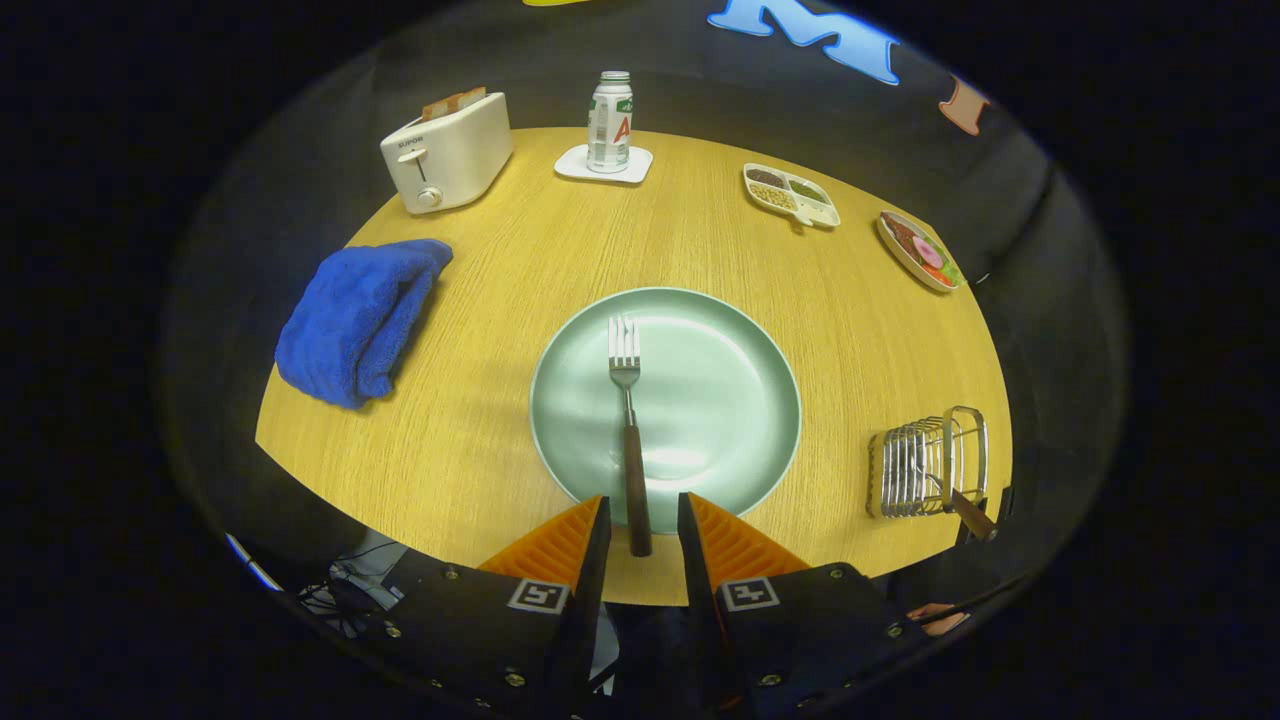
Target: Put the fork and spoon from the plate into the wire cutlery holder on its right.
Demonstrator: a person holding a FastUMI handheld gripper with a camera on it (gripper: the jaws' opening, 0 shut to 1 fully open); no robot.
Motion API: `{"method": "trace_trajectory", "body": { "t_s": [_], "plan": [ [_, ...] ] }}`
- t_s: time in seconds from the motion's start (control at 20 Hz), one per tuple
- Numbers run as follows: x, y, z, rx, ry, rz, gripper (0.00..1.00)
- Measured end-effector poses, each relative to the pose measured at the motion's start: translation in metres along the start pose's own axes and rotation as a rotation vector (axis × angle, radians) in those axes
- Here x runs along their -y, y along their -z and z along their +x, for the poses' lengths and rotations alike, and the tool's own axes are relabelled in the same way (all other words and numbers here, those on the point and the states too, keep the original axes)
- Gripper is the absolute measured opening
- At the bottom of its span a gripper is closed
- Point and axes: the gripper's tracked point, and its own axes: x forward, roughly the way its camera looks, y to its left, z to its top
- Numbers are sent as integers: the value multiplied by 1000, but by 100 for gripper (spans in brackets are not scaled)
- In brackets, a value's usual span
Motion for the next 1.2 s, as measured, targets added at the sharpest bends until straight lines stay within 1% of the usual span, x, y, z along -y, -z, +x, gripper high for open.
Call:
{"method": "trace_trajectory", "body": {
  "t_s": [0.1,0.3,0.5,0.6,0.65,0.8,0.85,1.05,1.2],
  "plan": [
    [-2,1,12,-3,-5,8,41],
    [-10,7,37,-51,-46,34,41],
    [-7,10,54,-76,-54,72,41],
    [-9,13,64,-88,-83,100,37],
    [-10,10,60,-83,-87,110,15],
    [-6,7,59,-54,-56,106,13],
    [-7,6,60,-43,-54,105,7],
    [-8,-4,47,18,-43,107,7],
    [-3,-14,29,64,-22,126,7]
  ]
}}
